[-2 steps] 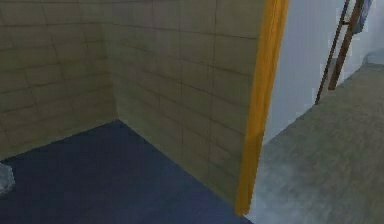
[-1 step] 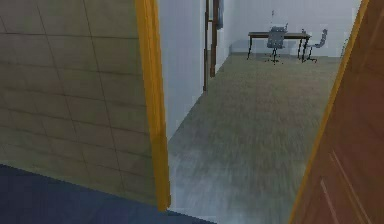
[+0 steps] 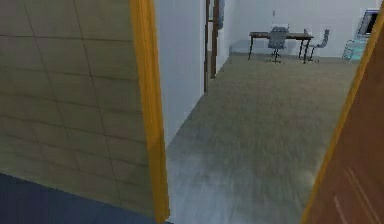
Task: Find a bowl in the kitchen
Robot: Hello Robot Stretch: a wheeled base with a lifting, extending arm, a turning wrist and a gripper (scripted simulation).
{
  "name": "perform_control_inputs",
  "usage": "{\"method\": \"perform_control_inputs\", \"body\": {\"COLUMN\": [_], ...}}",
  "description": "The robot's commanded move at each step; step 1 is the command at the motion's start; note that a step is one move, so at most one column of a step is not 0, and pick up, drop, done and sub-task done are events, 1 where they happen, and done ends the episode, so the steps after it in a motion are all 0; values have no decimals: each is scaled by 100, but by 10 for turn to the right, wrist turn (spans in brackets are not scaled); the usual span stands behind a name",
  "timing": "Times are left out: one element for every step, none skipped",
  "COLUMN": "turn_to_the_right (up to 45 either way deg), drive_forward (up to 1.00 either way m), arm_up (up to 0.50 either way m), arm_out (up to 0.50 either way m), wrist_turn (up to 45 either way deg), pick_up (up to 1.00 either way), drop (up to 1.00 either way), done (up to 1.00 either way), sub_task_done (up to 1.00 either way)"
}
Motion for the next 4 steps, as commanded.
{"method": "perform_control_inputs", "body": {"turn_to_the_right": [60, 0, 60, 0], "drive_forward": [0, 100, 0, 15], "arm_up": [0, 0, 0, 0], "arm_out": [0, 0, 0, 0], "wrist_turn": [0, 0, 0, 0], "pick_up": [0, 0, 0, 0], "drop": [0, 0, 0, 0], "done": [0, 0, 0, 0], "sub_task_done": [0, 0, 0, 0]}}
